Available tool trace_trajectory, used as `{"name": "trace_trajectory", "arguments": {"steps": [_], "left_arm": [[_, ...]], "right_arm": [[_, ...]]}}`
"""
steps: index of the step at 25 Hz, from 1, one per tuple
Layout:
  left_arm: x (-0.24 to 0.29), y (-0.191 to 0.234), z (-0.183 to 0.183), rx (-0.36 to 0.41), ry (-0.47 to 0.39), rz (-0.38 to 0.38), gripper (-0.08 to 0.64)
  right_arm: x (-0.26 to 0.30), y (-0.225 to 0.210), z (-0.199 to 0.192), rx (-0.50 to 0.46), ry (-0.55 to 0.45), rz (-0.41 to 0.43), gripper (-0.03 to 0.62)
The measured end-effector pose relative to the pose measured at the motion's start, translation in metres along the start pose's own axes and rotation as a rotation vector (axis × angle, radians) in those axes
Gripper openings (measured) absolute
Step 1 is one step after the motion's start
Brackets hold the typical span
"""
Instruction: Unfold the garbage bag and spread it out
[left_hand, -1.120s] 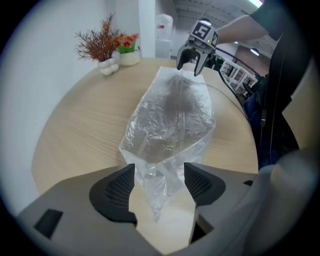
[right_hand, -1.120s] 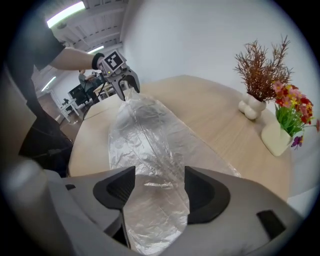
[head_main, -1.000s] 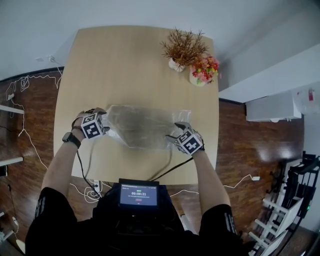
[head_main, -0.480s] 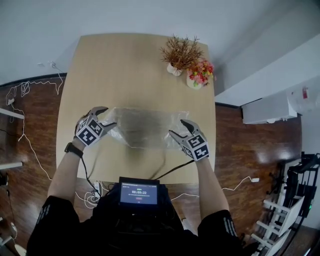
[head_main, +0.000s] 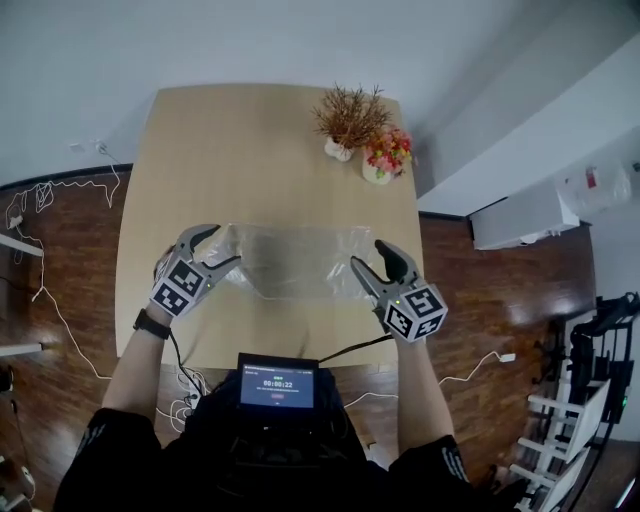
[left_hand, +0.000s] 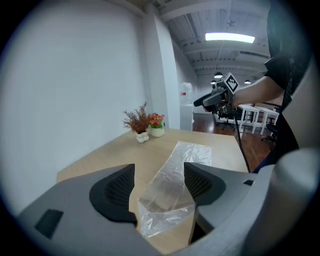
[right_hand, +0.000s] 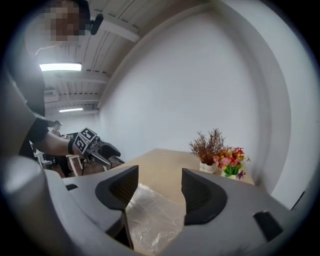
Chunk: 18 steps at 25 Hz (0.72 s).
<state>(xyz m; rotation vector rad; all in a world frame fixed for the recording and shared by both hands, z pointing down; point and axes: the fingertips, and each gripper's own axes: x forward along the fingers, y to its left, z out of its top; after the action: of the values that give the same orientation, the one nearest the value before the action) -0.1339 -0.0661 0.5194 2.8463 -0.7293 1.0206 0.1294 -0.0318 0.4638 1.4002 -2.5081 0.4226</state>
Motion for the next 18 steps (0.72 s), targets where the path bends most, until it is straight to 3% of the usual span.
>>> {"name": "trace_trajectory", "arguments": {"steps": [7,18], "left_arm": [[-0.038,-0.023,0.031,0.020,-0.128,0.046,0.318],[-0.069,-0.085,0.041,-0.093,-0.242,0.081,0.321]], "right_arm": [[-0.031,0.037,0.038,-0.043,-0.106,-0.005,0.287],[-0.067,0.078,0.016,0.024,-0.147,0.029,0.284]]}}
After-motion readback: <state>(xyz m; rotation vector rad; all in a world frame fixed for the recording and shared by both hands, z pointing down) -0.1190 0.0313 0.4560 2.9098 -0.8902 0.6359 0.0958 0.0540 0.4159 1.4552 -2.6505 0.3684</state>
